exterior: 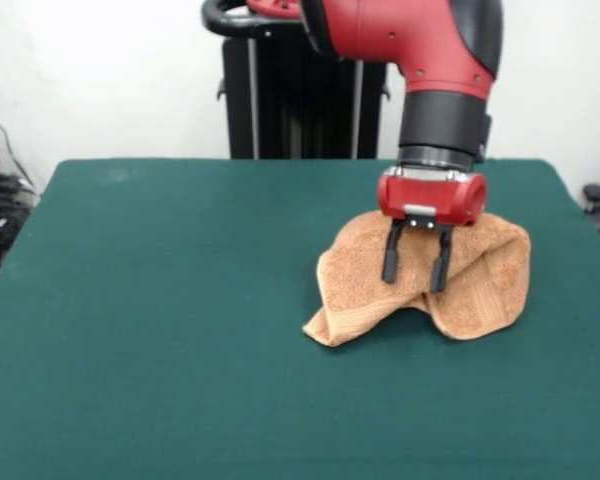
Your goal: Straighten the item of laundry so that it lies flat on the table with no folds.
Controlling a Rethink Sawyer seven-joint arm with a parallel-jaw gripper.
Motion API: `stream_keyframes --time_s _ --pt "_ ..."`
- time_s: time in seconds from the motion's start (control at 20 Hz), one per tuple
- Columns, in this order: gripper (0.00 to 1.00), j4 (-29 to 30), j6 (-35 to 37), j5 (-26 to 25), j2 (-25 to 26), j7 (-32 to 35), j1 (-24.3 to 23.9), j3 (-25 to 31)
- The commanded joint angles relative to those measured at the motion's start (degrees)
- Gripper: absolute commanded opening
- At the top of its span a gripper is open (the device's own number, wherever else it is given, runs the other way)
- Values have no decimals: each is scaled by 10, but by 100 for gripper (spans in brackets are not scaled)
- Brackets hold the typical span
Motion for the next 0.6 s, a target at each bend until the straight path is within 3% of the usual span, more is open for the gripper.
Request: stream_keyframes --time_s 0.05,0.35,0.6 --pt "100 -24 55 144 -9 3 84 -108" --pt "100 -39 86 158 -1 -8 104 -140" --pt "100 -47 89 119 29 38 79 -97"
